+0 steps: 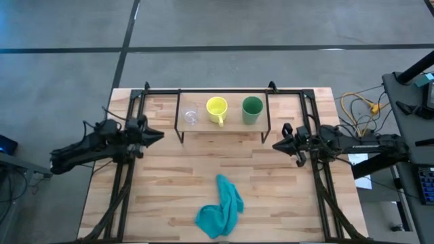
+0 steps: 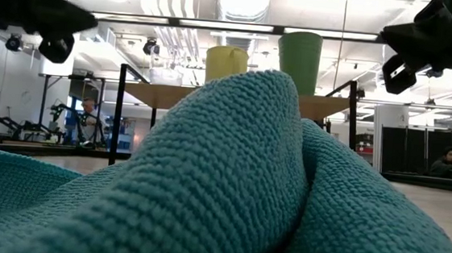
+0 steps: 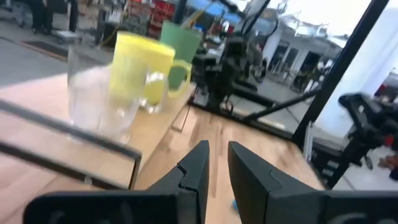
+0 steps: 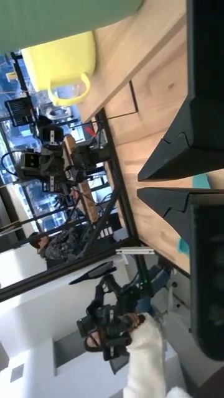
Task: Stack small to large cups/mugs on shelf
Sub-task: Return to Home Position
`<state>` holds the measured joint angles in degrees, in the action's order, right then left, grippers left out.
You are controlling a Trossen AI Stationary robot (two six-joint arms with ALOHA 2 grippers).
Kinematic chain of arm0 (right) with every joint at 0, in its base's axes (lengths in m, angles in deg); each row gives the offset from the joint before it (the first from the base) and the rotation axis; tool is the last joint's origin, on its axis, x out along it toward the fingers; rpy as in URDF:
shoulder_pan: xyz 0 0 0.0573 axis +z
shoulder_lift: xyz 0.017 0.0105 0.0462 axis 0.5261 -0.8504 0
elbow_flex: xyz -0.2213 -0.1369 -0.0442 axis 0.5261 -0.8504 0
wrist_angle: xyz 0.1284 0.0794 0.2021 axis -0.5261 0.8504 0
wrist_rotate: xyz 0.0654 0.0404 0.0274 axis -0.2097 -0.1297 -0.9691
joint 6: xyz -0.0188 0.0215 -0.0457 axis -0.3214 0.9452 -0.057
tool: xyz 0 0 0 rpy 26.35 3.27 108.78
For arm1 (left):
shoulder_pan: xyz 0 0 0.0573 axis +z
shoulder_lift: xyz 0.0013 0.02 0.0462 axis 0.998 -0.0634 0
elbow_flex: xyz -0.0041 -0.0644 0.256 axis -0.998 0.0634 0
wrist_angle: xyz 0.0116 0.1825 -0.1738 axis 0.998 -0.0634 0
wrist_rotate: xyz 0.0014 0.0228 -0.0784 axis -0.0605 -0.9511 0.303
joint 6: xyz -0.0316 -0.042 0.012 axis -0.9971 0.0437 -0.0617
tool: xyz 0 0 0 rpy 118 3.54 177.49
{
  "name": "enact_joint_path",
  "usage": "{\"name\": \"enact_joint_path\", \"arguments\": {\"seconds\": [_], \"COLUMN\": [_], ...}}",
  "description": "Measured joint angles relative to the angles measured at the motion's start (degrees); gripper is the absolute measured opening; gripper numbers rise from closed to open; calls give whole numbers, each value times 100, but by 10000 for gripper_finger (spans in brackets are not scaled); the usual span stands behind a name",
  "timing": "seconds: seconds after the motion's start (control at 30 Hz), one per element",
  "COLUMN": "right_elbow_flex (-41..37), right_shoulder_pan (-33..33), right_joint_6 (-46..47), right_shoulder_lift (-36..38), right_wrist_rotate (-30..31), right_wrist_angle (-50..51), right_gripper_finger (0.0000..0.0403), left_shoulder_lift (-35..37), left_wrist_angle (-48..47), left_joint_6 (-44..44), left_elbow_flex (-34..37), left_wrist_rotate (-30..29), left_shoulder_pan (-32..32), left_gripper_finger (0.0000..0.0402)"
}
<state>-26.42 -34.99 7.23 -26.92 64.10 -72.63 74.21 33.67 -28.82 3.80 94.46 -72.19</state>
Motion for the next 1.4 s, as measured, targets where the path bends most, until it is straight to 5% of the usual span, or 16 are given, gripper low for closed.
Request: {"name": "enact_joint_path", "arguments": {"seconds": [0.63, 1.4], "right_elbow_flex": [-172, -280], "right_shoulder_pan": [1, 0], "right_joint_6": [-213, -496], "right_shoulder_lift": [0, -11], "right_wrist_rotate": [-5, 63], "right_wrist_angle": [103, 658], "right_gripper_finger": [22, 22], "left_shoulder_lift": [-3, -92], "left_wrist_angle": [1794, 1918], "left_joint_6": [-216, -167], "left_elbow_flex": [1341, 1435], "left_wrist_rotate": [362, 354], "left_shoulder_pan": [0, -1], "left_gripper_finger": [46, 46]}}
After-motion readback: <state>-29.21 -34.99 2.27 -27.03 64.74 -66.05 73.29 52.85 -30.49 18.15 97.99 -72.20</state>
